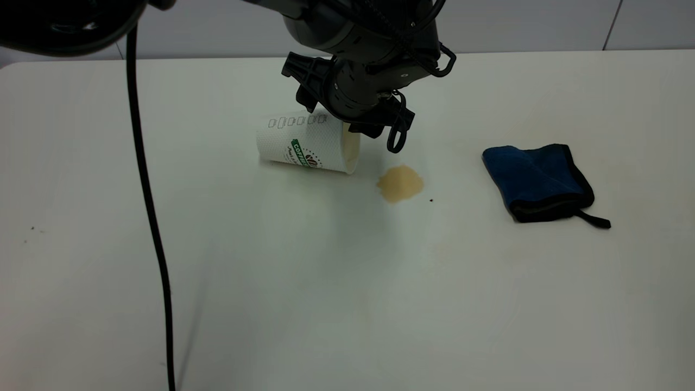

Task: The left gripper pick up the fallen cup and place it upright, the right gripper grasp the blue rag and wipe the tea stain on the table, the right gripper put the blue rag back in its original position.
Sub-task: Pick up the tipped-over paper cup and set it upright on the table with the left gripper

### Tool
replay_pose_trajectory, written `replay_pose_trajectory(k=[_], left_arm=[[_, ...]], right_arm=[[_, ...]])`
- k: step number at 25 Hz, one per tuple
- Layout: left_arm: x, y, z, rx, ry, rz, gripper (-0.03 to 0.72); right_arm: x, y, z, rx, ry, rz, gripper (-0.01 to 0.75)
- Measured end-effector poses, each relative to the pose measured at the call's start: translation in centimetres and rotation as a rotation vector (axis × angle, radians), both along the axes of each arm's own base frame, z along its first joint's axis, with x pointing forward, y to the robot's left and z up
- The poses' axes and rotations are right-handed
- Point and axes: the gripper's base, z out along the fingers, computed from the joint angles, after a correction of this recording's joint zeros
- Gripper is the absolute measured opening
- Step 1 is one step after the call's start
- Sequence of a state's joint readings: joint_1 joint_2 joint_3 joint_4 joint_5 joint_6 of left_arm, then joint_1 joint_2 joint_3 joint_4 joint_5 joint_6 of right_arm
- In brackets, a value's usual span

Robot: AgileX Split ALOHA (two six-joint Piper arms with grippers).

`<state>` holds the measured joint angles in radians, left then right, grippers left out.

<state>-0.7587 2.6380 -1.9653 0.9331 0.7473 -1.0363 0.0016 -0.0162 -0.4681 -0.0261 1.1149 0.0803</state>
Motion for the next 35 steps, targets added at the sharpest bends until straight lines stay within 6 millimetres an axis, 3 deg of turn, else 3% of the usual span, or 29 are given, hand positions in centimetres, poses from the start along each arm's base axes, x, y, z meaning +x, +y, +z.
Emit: replay_pose_trajectory(k=[10, 13, 22, 28, 35], left_arm=[[0.1, 0.9, -1.2, 0.028, 0.017, 0.044, 0.555], [0.0, 1.1, -1.5, 0.048, 0.023, 0.065, 0.485], [0.3, 1.4, -0.6, 0.102, -0.005, 0.064, 0.156], [0.4, 1.0, 1.8, 0.095, 0.015, 0.007, 0.071], [0.8, 2.4, 8.8, 0.128, 0.117, -0.104, 0.065]], right_arm=[[0.0, 0.0, 0.0, 0.000, 0.000, 0.000, 0.239], [0.0, 0.0, 0.0, 0.000, 0.000, 0.000, 0.239], [0.0, 0.0, 0.0, 0.000, 0.000, 0.000, 0.239], [0.0, 0.0, 0.0, 0.000, 0.000, 0.000, 0.239], [0.0, 0.0, 0.0, 0.000, 0.000, 0.000, 0.239]])
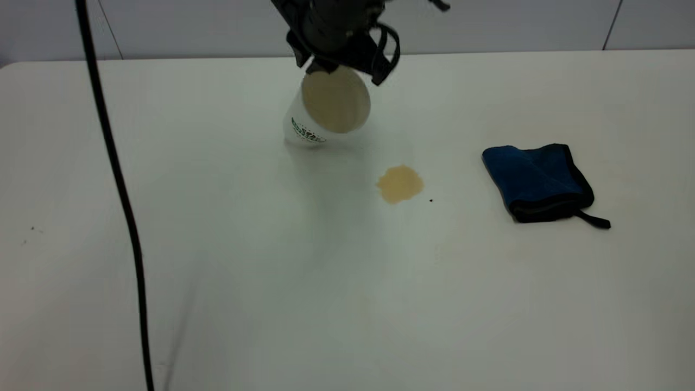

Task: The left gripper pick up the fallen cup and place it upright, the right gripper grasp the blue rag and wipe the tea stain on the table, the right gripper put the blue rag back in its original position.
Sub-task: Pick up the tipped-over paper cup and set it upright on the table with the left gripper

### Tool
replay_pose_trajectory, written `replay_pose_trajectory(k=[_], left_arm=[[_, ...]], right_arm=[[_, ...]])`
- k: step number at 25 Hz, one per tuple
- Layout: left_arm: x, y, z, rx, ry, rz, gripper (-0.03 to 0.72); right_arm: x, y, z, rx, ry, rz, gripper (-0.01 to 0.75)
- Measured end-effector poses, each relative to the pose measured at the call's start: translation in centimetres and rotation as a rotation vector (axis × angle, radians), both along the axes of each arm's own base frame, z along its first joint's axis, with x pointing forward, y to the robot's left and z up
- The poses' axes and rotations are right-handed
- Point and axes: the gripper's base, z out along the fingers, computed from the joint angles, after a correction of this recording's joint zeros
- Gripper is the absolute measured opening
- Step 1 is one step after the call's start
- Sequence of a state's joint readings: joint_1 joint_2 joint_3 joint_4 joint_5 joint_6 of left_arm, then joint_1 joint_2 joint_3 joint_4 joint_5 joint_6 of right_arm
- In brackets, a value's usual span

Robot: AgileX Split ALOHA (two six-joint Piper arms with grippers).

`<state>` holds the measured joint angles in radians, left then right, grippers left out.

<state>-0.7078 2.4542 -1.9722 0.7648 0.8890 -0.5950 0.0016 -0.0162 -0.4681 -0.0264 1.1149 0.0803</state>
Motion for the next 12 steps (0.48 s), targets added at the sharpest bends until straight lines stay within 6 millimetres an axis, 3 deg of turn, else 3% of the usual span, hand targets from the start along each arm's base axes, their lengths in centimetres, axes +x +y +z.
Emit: replay_pose_trajectory(k=[4, 7, 9, 12], left_arm=[[1.9, 3.9, 3.6, -0.133, 0.084, 0.023, 0.064], [3.1, 6.2, 4.1, -0.206, 0.129, 0.029, 0.049], [3.0, 6.2, 3.8, -0.231, 0.160, 0.029, 0.034], [2.2, 4.5, 3.4, -0.254, 0.185, -0.016, 0.031]], right_arm=[[0.0, 0.0, 0.0, 0.000, 0.000, 0.000, 0.239], [0.0, 0.0, 0.0, 0.000, 0.000, 0.000, 0.239], [0.0, 0.0, 0.0, 0.000, 0.000, 0.000, 0.239], [0.0, 0.0, 0.0, 0.000, 0.000, 0.000, 0.239]])
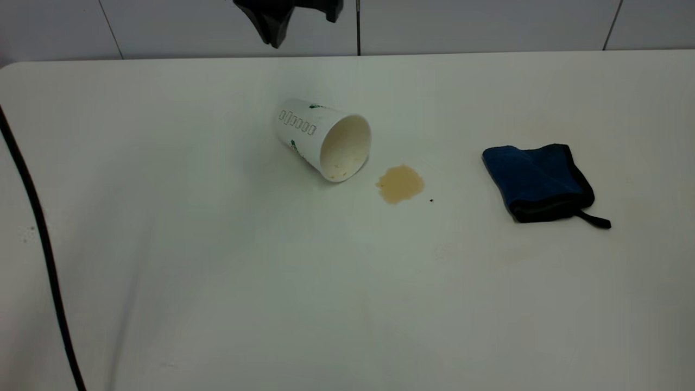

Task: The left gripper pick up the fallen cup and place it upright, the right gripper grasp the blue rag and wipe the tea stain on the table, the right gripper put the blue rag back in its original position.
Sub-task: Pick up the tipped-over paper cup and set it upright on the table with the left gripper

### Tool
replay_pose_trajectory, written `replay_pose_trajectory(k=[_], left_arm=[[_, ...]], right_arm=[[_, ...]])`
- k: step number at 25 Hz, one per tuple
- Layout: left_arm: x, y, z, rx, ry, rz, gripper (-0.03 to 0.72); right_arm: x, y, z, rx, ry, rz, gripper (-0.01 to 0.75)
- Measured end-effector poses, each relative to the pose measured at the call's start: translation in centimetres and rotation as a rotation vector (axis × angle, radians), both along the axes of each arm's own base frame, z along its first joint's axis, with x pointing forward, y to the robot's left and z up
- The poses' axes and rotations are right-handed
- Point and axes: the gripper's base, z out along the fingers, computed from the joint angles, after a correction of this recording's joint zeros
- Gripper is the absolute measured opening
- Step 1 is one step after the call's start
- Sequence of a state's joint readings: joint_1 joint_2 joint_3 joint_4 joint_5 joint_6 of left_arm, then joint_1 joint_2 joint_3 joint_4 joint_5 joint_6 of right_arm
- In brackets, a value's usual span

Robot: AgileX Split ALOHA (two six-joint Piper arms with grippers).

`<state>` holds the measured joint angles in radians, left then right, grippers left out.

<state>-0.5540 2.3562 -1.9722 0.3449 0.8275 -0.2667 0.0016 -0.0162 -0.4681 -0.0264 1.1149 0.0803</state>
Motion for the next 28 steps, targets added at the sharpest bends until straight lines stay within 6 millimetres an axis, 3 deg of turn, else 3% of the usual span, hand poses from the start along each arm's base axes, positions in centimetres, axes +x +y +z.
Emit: replay_pose_trajectory(k=[3, 6, 12, 15, 21, 28], left_arm=[[-1.4, -2.7, 0.0, 0.004, -0.010, -0.101, 0.056], [-2.8, -5.0, -0.6, 0.002, -0.003, -0.165, 0.133], [-4.2, -6.7, -4.9, 0.076, 0.078, -0.178, 0.436], [-4.6, -7.1, -6.7, 0.138, 0.041, -0.105, 0.524], [-4.4, -7.3, -8.5, 0.240, -0.125, 0.001, 0.539], [-4.5, -7.9, -11.2, 0.210, -0.132, -0.020, 0.539]], right_arm=[[0.0, 0.0, 0.0, 0.000, 0.000, 0.000, 0.239], [0.0, 0.0, 0.0, 0.000, 0.000, 0.000, 0.239], [0.0, 0.0, 0.0, 0.000, 0.000, 0.000, 0.239], [0.0, 0.0, 0.0, 0.000, 0.000, 0.000, 0.239], [0.0, 0.0, 0.0, 0.000, 0.000, 0.000, 0.239], [0.0, 0.0, 0.0, 0.000, 0.000, 0.000, 0.239]])
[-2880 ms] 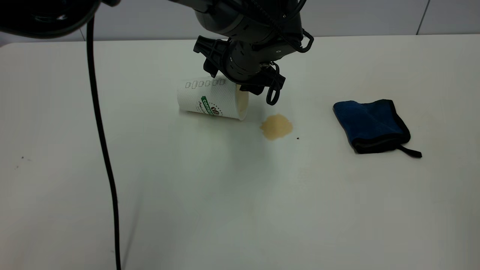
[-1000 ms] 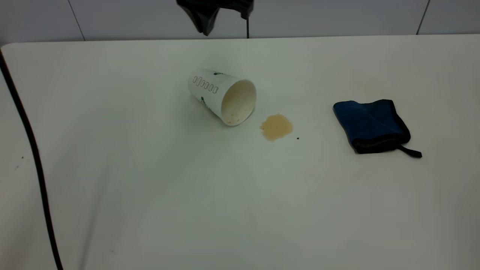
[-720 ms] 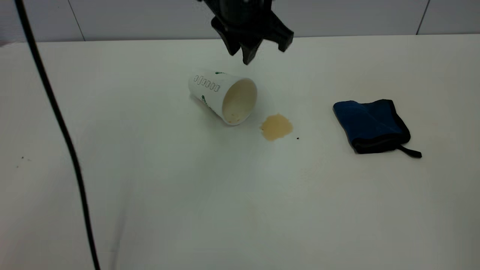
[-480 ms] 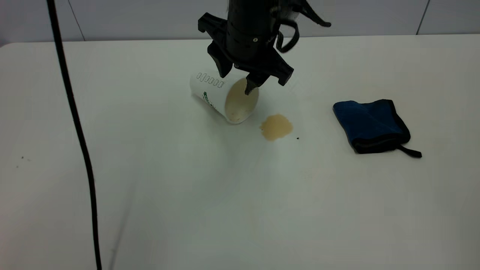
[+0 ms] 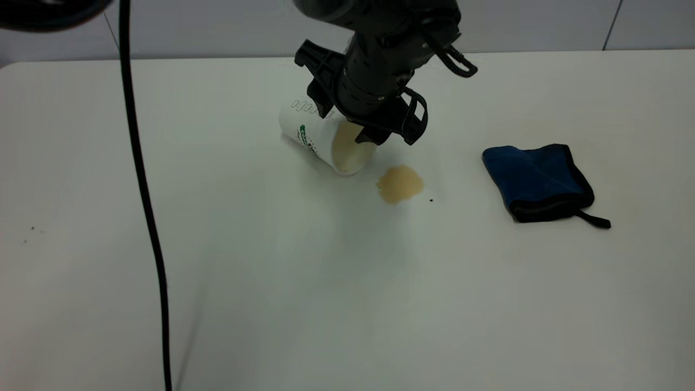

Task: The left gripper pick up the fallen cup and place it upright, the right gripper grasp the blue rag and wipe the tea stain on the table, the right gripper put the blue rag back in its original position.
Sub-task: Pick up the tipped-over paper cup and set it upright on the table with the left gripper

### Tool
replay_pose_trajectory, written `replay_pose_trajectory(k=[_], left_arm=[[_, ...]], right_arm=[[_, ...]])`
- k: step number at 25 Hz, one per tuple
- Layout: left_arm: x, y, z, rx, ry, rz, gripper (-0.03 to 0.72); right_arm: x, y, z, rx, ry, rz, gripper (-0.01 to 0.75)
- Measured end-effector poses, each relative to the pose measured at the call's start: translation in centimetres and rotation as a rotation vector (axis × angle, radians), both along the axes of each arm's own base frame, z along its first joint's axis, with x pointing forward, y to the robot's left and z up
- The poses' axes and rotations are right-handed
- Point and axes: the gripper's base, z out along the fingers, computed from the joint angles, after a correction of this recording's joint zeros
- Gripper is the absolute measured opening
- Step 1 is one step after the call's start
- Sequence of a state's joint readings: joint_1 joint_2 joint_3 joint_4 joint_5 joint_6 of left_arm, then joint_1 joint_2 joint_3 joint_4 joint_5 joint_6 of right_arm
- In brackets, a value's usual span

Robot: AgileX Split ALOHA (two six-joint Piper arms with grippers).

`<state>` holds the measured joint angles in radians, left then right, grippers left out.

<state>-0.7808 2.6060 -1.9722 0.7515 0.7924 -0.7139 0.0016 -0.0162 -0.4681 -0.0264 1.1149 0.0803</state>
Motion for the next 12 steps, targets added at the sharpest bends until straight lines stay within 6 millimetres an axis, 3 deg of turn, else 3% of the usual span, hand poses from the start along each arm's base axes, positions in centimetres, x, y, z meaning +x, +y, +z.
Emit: replay_pose_trajectory(k=[4, 12], left_arm=[[0.2, 0.2, -1.0, 0.010, -0.032, 0.017, 0.539], [1.1, 0.0, -0.8, 0.011, -0.160, -0.015, 0.539]], right_arm=[[0.0, 0.0, 0.0, 0.000, 0.000, 0.000, 0.239], [0.0, 0.0, 0.0, 0.000, 0.000, 0.000, 0.239]])
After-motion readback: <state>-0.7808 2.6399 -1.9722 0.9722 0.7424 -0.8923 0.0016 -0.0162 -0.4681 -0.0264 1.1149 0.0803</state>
